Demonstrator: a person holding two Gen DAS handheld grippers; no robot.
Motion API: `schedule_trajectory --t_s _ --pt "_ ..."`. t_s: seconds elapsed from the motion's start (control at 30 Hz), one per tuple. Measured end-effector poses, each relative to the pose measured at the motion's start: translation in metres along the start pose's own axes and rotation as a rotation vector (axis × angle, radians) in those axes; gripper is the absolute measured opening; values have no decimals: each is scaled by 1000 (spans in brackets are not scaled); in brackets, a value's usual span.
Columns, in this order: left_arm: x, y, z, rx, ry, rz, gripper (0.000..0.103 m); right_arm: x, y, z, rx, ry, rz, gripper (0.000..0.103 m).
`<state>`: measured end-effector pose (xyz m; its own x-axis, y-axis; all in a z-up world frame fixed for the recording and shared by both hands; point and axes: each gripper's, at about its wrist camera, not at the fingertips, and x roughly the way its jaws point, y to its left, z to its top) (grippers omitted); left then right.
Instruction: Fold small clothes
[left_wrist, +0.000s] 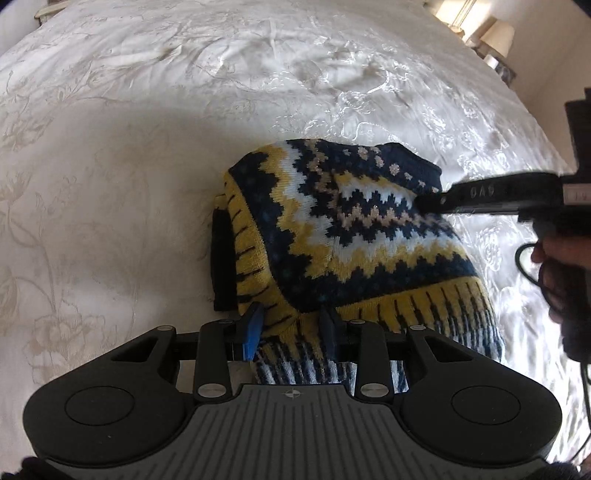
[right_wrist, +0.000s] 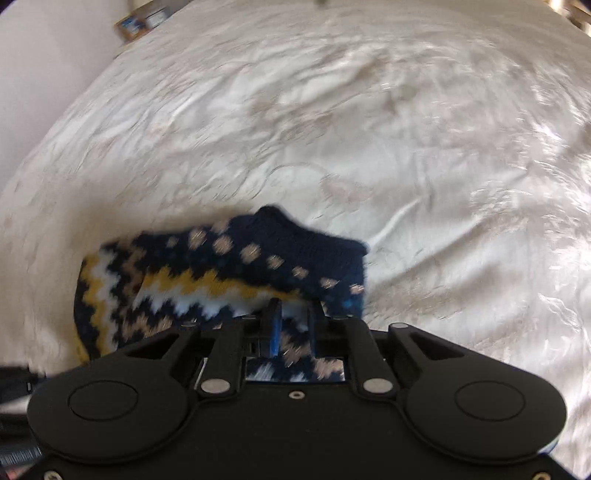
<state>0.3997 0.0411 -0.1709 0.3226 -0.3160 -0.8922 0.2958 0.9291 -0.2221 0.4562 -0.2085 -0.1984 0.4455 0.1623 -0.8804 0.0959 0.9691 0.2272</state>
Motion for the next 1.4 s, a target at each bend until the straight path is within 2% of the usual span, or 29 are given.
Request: schedule_trajectory --t_s 0.03,0.13,0.23,0.3,0.47,0.6,0.7,0.77,0.8,0.87,0.9,0.97,1.07,1.23,1.4 --pt "-4 -2 -1 -1 -10 0 33 -5 -1 0 2 -10 4 31" --pt "-23 -11 -5 25 -60 7 33 -33 1 -10 -32 -51 59 32" --pt "-39 -20 -18 59 -83 -2 33 -60 8 -39 -78 -58 116 33" --pt "-38 -24 -32 72 -43 -14 33 -71 18 -68 -120 -34 112 33" --pt "-17 -24 -69 85 104 57 34 -83 32 -130 -171 23 50 35" --pt "-22 -12 -87 5 112 27 36 -86 28 -155 -111 77 56 35" --pt "-32 -9 -92 -8 103 21 36 -94 28 -164 -117 94 68 35" --pt "-39 -8 -92 -9 90 17 36 -102 25 -166 -115 88 81 38" --pt "-43 -8 -91 -14 77 11 36 -107 22 -164 -99 73 92 42" --pt "-55 -7 -89 -29 35 -6 40 -119 17 -161 -62 29 99 66" --pt "-59 -6 -86 -38 16 -9 48 -124 14 -158 -46 -1 94 70" --pt "-61 -5 -81 -59 -6 -15 57 -131 9 -151 -30 -49 89 81" --pt "-53 -5 -71 -91 -4 -22 59 -126 6 -133 -12 -76 91 92" --pt "-29 -10 -61 -73 62 -37 64 -105 0 -101 3 -97 110 102" --pt "1 -9 -55 -98 112 -60 64 -66 -8 -76 45 -73 153 102"
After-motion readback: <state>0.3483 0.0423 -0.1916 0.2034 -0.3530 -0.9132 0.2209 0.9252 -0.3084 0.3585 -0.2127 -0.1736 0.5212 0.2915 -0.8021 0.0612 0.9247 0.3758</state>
